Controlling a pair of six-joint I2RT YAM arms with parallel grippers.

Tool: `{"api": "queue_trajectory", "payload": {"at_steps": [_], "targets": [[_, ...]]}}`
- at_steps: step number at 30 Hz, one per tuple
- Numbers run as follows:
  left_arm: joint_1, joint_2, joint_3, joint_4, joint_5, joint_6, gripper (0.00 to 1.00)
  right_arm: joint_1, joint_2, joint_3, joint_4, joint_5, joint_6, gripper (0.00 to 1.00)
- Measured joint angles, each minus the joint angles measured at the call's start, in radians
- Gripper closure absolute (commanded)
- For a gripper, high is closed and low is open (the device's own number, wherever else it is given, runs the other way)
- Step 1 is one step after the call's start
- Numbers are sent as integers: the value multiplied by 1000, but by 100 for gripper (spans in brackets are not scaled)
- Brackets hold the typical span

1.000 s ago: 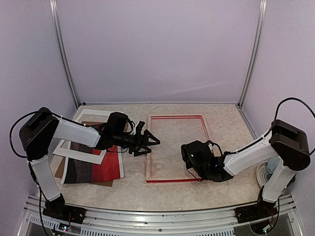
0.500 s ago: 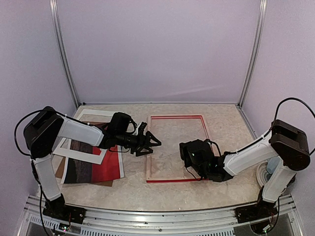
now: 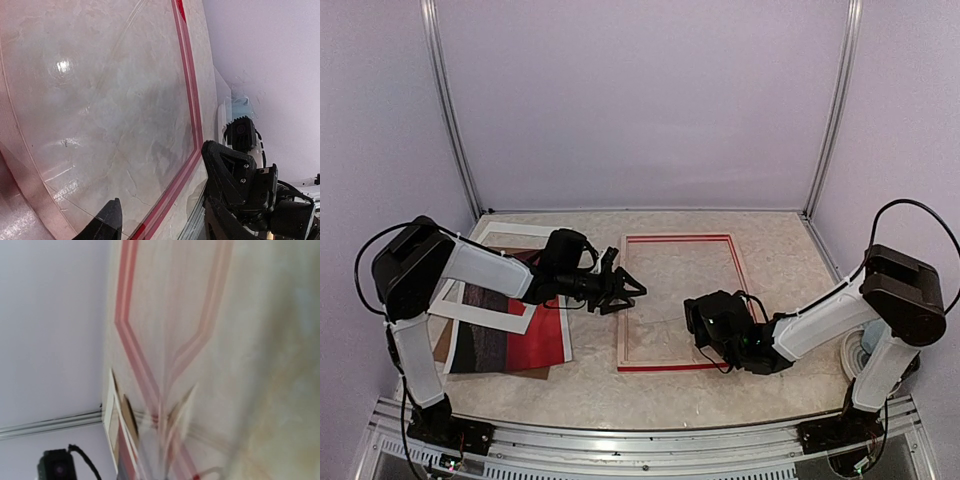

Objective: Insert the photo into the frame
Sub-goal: Pass from the right arm to the left

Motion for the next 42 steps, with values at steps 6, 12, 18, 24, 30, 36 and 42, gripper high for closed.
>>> {"api": "queue_trajectory", "payload": {"at_steps": [6, 12, 18, 24, 30, 36, 42], "targets": [[2, 9, -14, 42, -9, -23, 57, 4, 0, -3, -14, -4, 23, 100], [2, 11, -42, 93, -12, -55, 71, 10, 16, -13, -14, -16, 40, 100], [2, 13, -69, 145, -10, -86, 79, 18, 27, -16, -6, -32, 52, 97], [2, 14, -86, 174, -9, -101, 83, 21, 37, -23, 12, -54, 57, 83], [2, 14, -129, 214, -7, -122, 88, 25, 42, -48, 42, -95, 66, 61], [2, 17, -167, 254, 3, -143, 96, 28, 31, -83, 46, -152, 51, 37], [6, 23, -174, 272, 14, -156, 100, 28, -97, -95, -99, -242, -26, 20]]}}
